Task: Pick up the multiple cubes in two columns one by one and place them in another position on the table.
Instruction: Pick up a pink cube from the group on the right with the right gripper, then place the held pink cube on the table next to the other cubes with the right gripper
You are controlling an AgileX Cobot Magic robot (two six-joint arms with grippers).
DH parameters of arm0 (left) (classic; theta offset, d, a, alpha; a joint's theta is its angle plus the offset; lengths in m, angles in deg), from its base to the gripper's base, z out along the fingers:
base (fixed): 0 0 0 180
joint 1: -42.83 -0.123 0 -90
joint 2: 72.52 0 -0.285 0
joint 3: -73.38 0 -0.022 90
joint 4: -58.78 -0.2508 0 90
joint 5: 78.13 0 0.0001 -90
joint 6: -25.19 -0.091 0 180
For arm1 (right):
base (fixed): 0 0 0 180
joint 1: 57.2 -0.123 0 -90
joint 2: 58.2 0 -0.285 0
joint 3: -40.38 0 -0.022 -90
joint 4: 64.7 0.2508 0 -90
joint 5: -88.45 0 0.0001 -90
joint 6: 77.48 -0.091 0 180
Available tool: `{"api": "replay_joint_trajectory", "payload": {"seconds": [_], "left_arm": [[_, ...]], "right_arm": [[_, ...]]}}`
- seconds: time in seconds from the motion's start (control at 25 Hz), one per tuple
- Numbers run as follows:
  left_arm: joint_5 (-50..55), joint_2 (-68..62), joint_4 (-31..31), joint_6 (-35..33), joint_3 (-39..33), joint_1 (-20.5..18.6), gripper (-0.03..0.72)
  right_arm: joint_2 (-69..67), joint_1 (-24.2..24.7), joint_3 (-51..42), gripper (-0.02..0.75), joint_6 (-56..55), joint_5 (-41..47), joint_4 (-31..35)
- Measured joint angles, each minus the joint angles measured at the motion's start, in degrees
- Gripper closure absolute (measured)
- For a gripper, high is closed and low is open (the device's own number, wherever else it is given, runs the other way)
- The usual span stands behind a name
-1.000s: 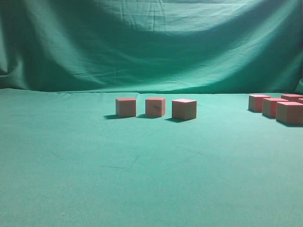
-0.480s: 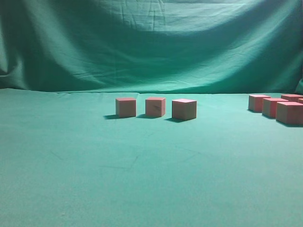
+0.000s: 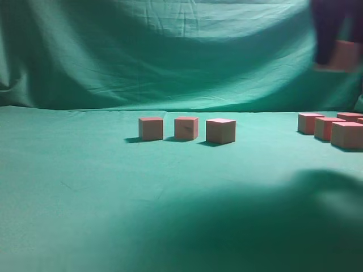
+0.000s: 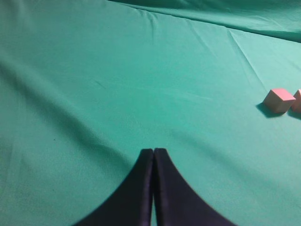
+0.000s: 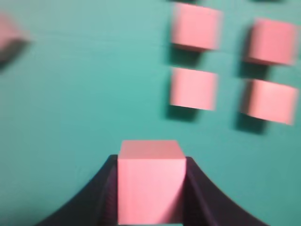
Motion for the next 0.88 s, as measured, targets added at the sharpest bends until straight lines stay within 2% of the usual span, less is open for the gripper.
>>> {"api": "replay_joint_trajectory", "payload": {"seconds": [0.12,0.16,0.2,0.24,0.44,0.6,0.88], "left_arm": [[0.0,0.0,0.0,0.0,0.0,0.0,0.688],[0.0,0.0,0.0,0.0,0.0,0.0,0.688],[0.0,0.0,0.0,0.0,0.0,0.0,0.688],[0.0,0.0,0.0,0.0,0.0,0.0,0.688],[0.0,0.0,0.0,0.0,0.0,0.0,0.688],[0.0,0.0,0.0,0.0,0.0,0.0,0.688],[0.0,0.0,0.0,0.0,0.0,0.0,0.688]], "right_arm": [[-1.56,-7.89,4.29,0.47,-1.42,0.42,1.03],[-1.56,-7.89,4.29,0.47,-1.42,0.42,1.03],[-3.93,-12.26,7.47,0.47,-3.94,0.54,1.41],[-5.95,-14.62,9.73,0.47,-5.38,0.54,1.54],[-15.9,-21.16,19.82,0.47,-13.82,0.67,1.63],[-23.76,-24.18,28.23,0.47,-17.92,1.14,1.87],[-34.31,-24.54,39.49,0.47,-23.27,5.91,2.54]]}}
